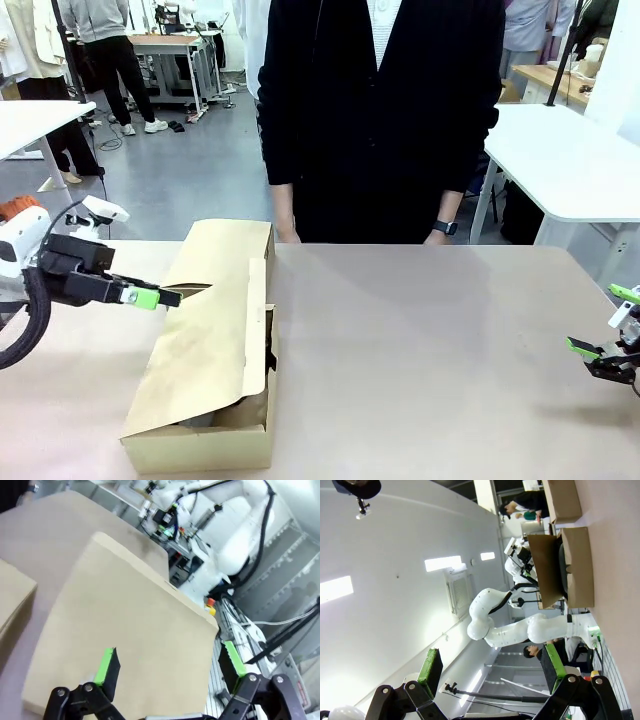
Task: Place items inside the box.
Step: Close the lid of the Mailer Box closest to the robot.
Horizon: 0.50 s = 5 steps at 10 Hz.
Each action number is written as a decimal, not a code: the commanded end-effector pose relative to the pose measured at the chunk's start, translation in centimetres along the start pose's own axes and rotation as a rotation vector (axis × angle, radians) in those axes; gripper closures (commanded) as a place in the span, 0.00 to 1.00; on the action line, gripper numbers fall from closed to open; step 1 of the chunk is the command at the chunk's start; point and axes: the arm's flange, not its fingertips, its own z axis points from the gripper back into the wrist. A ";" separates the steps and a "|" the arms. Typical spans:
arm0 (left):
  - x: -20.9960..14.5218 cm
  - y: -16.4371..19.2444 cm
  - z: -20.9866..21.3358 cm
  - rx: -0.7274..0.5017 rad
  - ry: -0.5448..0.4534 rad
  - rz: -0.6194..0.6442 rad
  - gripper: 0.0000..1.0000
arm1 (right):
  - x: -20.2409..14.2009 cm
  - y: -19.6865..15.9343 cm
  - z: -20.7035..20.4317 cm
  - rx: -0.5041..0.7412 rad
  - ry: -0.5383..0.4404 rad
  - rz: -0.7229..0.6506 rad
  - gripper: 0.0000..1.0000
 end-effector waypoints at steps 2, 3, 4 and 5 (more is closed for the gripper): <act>0.0 0.0 5.5 -0.020 -0.159 0.293 0.00 | 0.2 0.8 -0.2 0.008 -0.016 -0.017 0.00; -0.7 0.4 7.8 -0.060 -0.176 0.391 0.00 | 0.2 0.8 -0.2 0.008 -0.016 -0.017 0.00; -1.7 1.0 10.6 -0.147 -0.227 0.487 0.00 | 0.2 0.8 -0.2 0.008 -0.016 -0.017 0.00; -1.1 0.2 5.8 0.001 -0.131 0.281 0.00 | 0.2 0.8 -0.2 0.008 -0.016 -0.017 0.00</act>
